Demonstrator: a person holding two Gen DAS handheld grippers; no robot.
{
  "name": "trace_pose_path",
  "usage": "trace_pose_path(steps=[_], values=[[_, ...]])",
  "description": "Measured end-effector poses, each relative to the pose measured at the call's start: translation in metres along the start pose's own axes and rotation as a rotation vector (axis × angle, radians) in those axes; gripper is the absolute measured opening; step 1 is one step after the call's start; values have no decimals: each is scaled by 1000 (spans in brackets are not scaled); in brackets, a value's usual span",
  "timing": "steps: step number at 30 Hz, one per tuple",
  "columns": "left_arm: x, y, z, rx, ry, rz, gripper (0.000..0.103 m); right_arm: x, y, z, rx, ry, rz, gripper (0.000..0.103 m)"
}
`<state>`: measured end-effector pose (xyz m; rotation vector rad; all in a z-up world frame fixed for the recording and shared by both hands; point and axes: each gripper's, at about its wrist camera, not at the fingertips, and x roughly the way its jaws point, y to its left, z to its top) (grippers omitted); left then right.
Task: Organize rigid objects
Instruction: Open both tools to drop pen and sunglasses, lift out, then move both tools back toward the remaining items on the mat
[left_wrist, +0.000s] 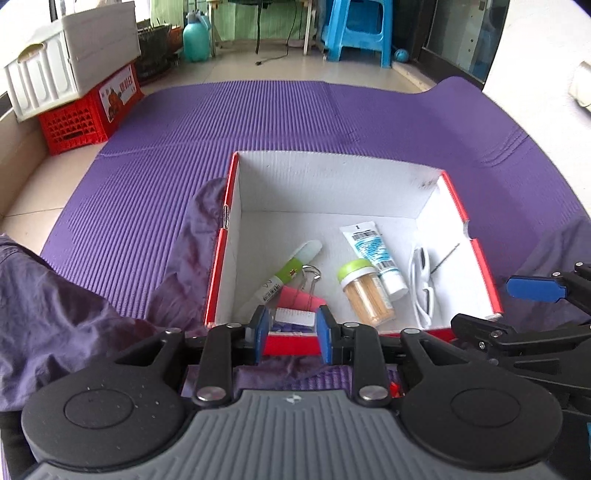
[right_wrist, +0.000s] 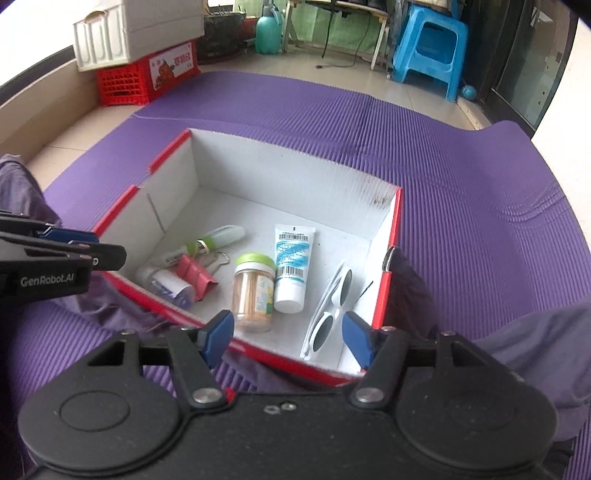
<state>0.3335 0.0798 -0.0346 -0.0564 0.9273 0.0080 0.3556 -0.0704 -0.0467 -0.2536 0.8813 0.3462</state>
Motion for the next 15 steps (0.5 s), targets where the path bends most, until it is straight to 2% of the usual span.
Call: trace_pose_path(steps=[3, 5, 7, 15], values=[[-14, -5, -7, 8, -10, 4, 29, -17, -1, -6, 11, -20, 12, 71], [-23, -7, -13, 7, -19, 5, 43, -27, -2, -11, 18, -29, 20, 71], [-33, -9, -19, 7, -34, 10, 51, -37, -2, -15, 25, -36, 26, 72], [-72, -19, -38, 21, -89, 6, 51, -75, -4, -34, 40, -87, 58, 77]])
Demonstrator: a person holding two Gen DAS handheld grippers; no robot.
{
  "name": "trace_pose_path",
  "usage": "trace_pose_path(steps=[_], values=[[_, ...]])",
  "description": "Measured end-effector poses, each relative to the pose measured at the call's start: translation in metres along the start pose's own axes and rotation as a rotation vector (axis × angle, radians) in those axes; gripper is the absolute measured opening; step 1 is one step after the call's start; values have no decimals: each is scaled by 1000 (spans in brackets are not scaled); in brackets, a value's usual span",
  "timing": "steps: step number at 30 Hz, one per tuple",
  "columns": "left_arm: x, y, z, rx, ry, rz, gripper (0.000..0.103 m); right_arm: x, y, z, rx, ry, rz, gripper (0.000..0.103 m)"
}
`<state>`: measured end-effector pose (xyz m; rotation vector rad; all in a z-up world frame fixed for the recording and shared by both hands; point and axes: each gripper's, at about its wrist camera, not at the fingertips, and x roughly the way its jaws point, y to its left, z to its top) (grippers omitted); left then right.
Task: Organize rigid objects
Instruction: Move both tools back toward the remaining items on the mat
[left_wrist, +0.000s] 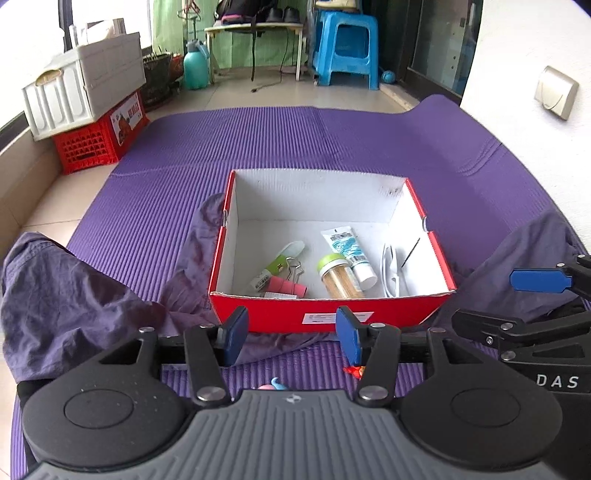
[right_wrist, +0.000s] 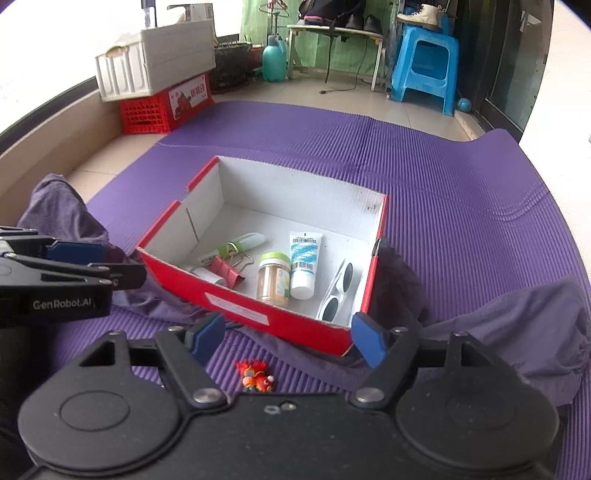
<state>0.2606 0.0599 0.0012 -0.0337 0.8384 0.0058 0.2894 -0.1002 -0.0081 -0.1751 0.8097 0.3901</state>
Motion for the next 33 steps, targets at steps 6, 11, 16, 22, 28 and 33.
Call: trace_pose_path(steps=[6, 11, 16, 22, 28, 33], values=[[-23, -7, -13, 0, -39, -9, 64, -29, 1, -12, -1, -57, 25, 87], [-37, -10, -24, -1, -55, -9, 65, -44, -1, -23, 19, -77, 47, 94], [-54, -12, -37, -9, -103, 18, 66, -57, 0, -35, 27, -101, 50, 100], [-70, -12, -53, -38, -127, 13, 82, -82, -3, -56, 24, -181, 66, 103], [-72, -13, -70, -50, -116, 17, 96, -94, -5, -78, 37, -222, 83, 103], [-67, -13, -85, -59, -113, 19, 103, -90, -1, -96, 25, -202, 80, 103]])
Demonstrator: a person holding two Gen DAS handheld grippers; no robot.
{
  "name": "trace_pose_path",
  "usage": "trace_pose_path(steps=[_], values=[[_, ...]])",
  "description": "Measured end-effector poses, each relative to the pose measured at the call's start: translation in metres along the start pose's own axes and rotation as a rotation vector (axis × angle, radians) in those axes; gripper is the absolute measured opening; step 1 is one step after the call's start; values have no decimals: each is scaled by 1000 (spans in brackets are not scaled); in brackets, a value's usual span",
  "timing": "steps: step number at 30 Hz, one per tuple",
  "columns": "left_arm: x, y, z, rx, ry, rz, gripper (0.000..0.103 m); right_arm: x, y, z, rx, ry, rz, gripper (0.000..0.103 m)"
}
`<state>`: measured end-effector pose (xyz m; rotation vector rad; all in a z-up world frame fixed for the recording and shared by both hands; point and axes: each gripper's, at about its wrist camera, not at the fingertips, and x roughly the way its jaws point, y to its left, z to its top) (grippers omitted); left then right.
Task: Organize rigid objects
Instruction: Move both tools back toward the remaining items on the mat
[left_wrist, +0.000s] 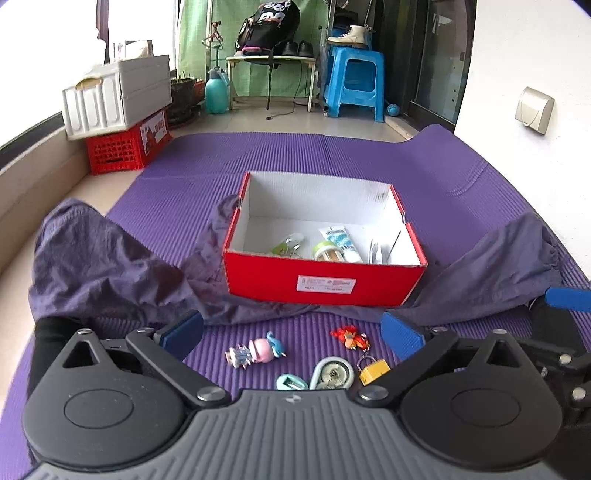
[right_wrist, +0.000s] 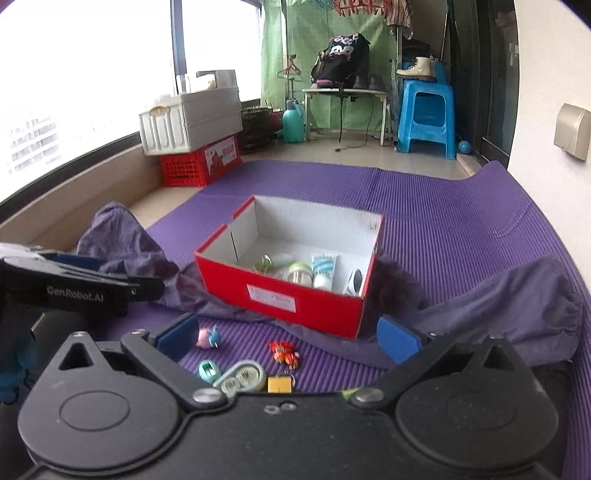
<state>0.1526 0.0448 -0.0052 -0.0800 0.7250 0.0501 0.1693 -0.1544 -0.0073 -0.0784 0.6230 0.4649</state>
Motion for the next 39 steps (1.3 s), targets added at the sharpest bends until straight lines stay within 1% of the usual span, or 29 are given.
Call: trace_pose_path(steps=[4, 10, 17, 21, 27, 31, 35, 39], values=[[5, 4, -13, -10, 1, 8, 103, 5, 1, -16, 13, 32, 5, 103], [23, 15, -30, -28, 41, 34, 103, 18, 5, -38, 0, 94, 7, 101], [59, 24, -47, -51, 114, 56, 103, 40, 12, -55, -36, 126, 12, 101], [83, 30, -54, -77, 152, 72, 103, 57, 14, -63, -39, 166, 18, 101], [119, 37, -57, -108, 199, 76, 103, 82, 12, -72, -37, 211, 10, 100], [139, 40, -56, -130, 227, 86, 103, 99, 11, -75, -38, 239, 12, 97], [159, 39, -54, -126, 251, 97, 103, 113, 9, -78, -29, 263, 20, 94], [179, 44, -51, -166, 279, 99, 103, 125, 8, -81, -26, 284, 26, 91]])
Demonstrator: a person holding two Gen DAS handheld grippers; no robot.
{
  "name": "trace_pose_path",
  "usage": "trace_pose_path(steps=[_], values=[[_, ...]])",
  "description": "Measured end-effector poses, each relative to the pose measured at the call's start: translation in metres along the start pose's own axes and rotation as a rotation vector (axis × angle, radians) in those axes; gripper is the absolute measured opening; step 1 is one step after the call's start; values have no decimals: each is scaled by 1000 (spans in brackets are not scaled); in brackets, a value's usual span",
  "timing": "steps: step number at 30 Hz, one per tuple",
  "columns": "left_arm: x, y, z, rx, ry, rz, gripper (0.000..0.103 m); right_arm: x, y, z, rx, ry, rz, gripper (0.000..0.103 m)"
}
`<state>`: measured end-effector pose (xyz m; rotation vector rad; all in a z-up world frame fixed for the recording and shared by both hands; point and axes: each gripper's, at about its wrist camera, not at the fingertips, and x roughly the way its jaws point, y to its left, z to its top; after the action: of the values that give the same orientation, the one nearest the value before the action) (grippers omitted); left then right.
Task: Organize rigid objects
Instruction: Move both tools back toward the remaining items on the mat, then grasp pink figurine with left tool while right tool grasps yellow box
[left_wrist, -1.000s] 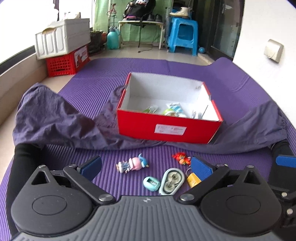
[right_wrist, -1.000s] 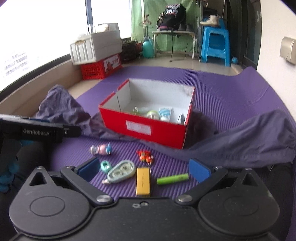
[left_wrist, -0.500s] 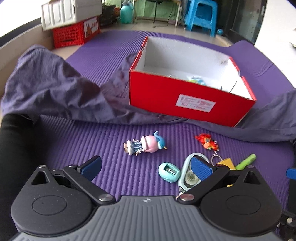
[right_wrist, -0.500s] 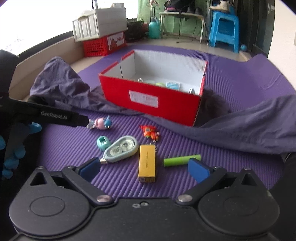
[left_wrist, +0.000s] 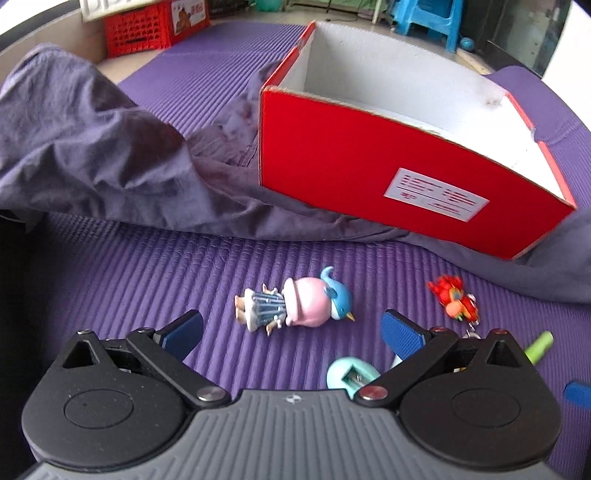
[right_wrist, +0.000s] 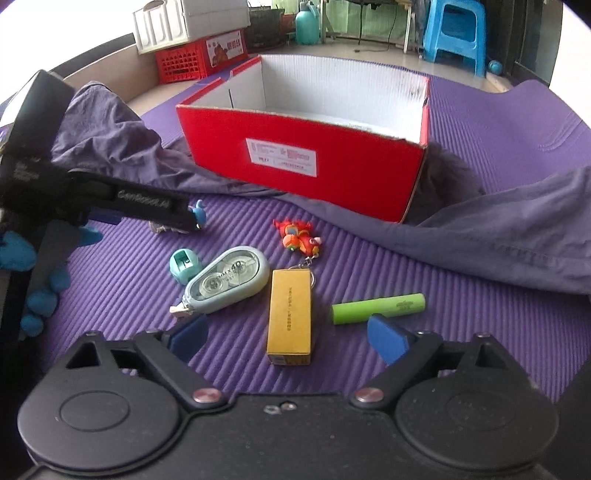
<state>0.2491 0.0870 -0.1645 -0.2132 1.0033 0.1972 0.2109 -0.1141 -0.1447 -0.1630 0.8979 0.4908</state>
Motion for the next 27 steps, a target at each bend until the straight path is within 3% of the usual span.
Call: trace_pose_path(steps=[9, 18, 27], values=[[28, 10, 6, -58, 51, -13, 103, 27, -2, 2, 7, 53, 1, 79], [34, 8, 7, -45, 27, -7, 102, 44, -1, 3, 9, 97, -21, 67], [24, 9, 3, -23, 1, -13, 85, 53, 0, 2, 17, 121, -53, 47]])
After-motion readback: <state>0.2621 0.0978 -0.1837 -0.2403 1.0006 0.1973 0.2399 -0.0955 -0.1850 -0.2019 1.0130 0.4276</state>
